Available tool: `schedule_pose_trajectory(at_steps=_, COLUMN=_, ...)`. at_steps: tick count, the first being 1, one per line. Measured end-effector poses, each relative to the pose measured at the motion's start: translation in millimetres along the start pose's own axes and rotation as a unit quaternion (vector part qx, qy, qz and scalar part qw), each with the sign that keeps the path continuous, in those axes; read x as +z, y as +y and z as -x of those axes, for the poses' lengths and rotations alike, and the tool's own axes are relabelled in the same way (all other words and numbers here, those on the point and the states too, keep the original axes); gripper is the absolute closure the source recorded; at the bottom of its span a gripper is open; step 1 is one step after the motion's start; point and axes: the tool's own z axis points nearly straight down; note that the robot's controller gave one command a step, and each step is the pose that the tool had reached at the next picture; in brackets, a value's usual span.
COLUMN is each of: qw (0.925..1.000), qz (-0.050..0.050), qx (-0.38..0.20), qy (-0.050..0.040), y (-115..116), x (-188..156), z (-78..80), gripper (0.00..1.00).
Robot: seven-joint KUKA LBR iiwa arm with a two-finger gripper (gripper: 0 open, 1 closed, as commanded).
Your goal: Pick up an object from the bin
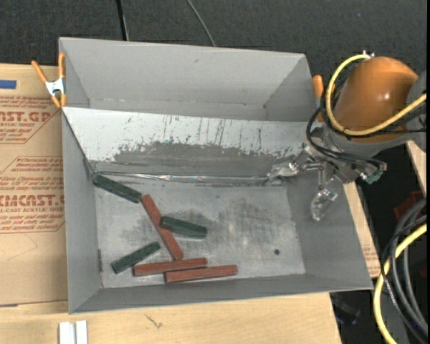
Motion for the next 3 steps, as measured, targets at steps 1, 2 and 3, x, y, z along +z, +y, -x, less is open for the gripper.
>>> schedule_pose_trajectory(at_steps=1, qw=0.9989, qz=-0.001, qx=0.048, qy=-0.0008, y=53, x=61, z=15.8, gripper=0.0)
schedule_pose_trajectory(at_steps=2, qw=0.9996, qz=0.003, qx=0.027, qy=0.0022, y=66, x=85, z=28.4, gripper=0.0)
schedule_pose_trajectory(at_steps=3, qw=0.996, qz=-0.002, qx=0.089, qy=-0.0007, y=98, x=83, z=34.1, gripper=0.0)
